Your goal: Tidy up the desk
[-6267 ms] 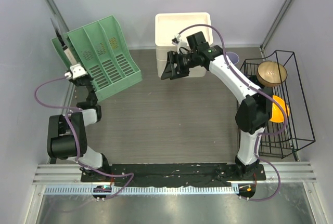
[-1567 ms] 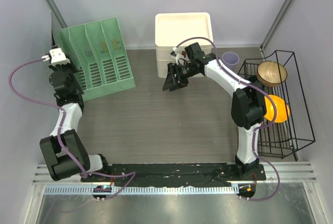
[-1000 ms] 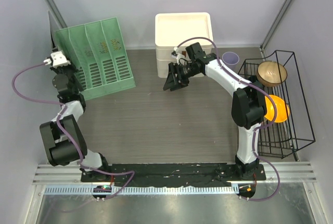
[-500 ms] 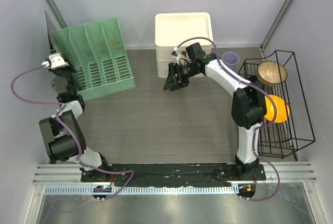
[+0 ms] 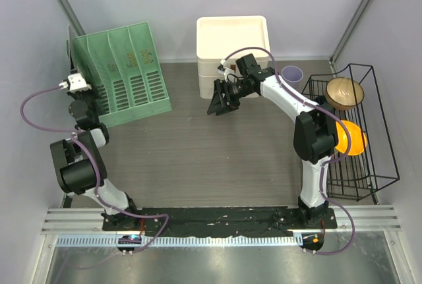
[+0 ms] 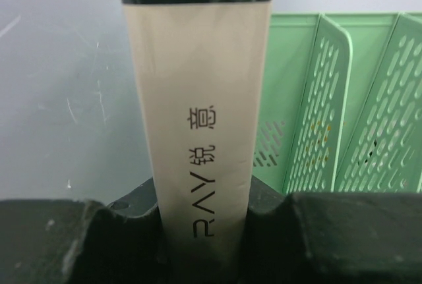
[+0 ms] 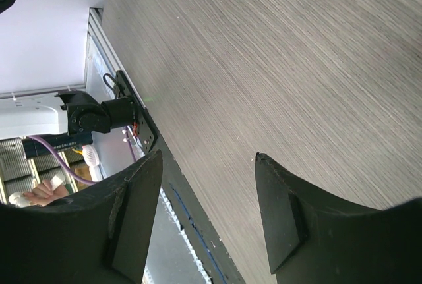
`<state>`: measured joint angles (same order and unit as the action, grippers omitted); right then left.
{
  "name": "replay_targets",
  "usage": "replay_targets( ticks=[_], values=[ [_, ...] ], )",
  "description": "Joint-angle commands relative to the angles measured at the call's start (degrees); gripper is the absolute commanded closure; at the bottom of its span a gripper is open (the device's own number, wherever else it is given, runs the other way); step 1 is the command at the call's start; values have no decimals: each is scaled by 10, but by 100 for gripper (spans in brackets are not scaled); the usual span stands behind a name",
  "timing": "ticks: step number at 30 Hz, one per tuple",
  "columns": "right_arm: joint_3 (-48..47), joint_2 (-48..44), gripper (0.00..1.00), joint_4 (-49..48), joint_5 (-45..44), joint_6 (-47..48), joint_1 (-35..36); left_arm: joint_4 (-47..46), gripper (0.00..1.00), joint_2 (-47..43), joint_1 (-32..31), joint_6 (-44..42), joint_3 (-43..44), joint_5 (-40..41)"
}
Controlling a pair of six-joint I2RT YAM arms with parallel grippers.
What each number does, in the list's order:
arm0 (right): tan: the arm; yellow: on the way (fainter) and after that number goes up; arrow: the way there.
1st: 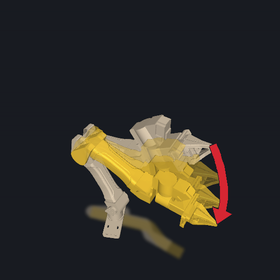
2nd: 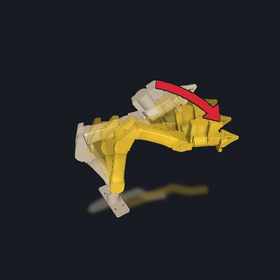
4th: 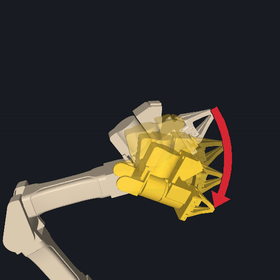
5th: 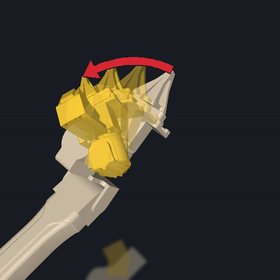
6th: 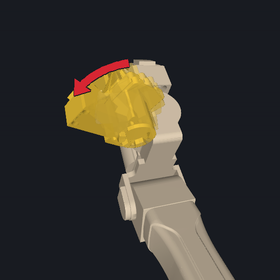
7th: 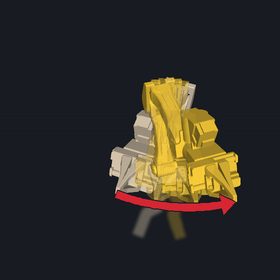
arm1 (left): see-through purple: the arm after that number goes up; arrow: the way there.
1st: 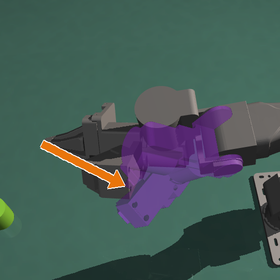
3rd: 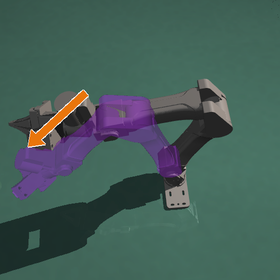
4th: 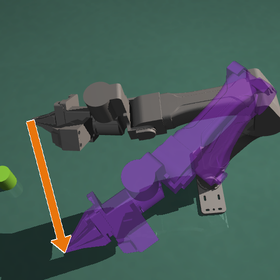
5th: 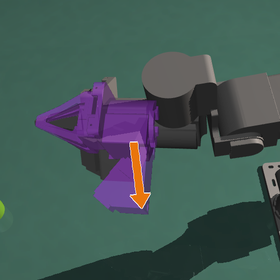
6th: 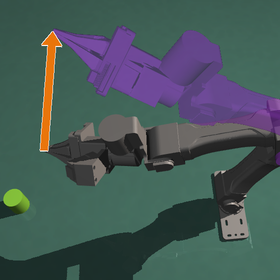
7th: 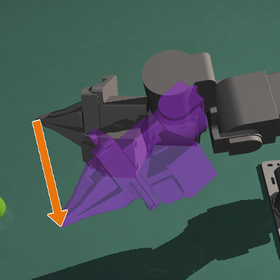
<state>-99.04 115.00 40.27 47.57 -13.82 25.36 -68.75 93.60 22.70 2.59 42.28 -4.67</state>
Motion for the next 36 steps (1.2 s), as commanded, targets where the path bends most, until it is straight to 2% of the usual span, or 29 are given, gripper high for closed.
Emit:
replay_targets(
  ticks=[1,18,25,28,29,36],
  values=[
    [1,-3,37,-17,13,6,-3,-118,100,9,16,-5,3,-19],
    [1,6,37,-18,7,6,-3,-120,100,142,23,-15,68,-227],
    [-1,8,37,-18,2,6,-3,-133,100,170,23,3,83,-236],
    [-4,10,37,-17,2,5,-3,-142,92,171,23,3,79,-222],
    [-4,11,37,-17,2,6,-3,-142,85,170,23,3,78,-219],
    [-1,-7,37,-17,-36,14,-3,-115,58,124,23,0,64,-191]
  ],
)
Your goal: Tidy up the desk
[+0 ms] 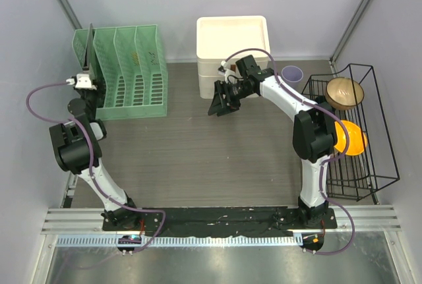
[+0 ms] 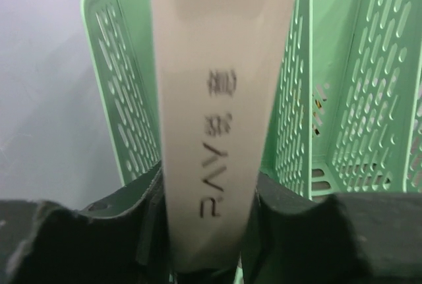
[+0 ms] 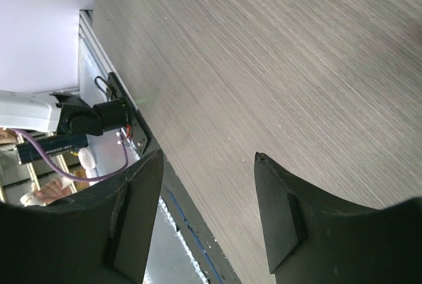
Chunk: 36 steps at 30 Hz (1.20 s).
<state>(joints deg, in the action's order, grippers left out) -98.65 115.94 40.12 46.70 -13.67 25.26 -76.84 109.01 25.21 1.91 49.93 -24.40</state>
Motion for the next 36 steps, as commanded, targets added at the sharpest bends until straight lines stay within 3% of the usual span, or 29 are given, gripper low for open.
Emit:
replay_targets(
  ticks=[1,7,13,20,24,28,32,36],
  values=[
    [-5,-19,37,-15,-34,15,-2,-12,55,-38,-3,7,-13,8],
    [-13,-40,36,7,-92,53,-2,58,32,-100,-3,1,-18,28],
    [-15,-68,36,28,-162,87,-2,125,19,-188,4,-8,-35,68],
    [7,-134,34,17,-265,121,-2,325,1,-323,12,-17,-27,88],
    [21,-182,32,-10,-331,133,-1,530,0,-395,12,-12,13,69],
    [36,-236,32,-57,-403,161,-1,634,0,-446,11,35,60,24],
    [58,-296,29,-141,-490,190,-1,696,0,-478,-1,86,102,-10],
    [83,-359,28,-214,-568,212,-1,739,0,-492,-41,94,149,12]
  ],
)
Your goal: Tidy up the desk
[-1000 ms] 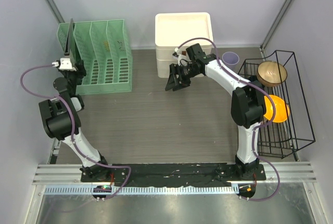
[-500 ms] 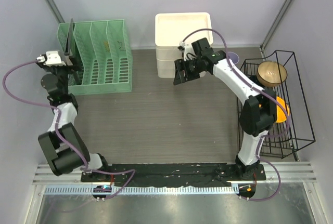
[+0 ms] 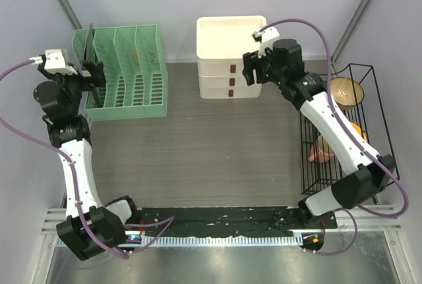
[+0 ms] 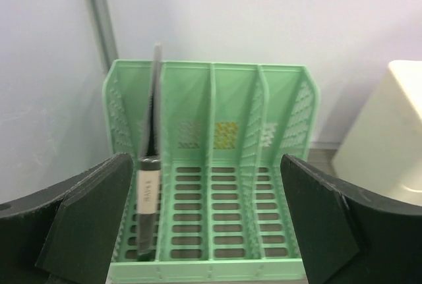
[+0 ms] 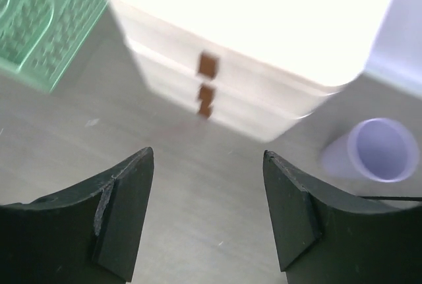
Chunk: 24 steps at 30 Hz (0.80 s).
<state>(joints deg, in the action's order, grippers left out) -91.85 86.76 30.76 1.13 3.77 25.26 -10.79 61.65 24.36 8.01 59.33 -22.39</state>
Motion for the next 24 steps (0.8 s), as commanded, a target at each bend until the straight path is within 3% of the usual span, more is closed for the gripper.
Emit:
replay_targets(
  ticks=[1,6,24],
  values=[
    [24,-77,28,-133,-138,46,-2,88,0,-14,-58,33,65,0],
    [24,-98,27,-187,-203,77,-1,149,0,12,-172,-1,127,93],
    [36,-103,30,-218,-252,76,-2,144,0,77,-274,-19,163,163]
  ],
)
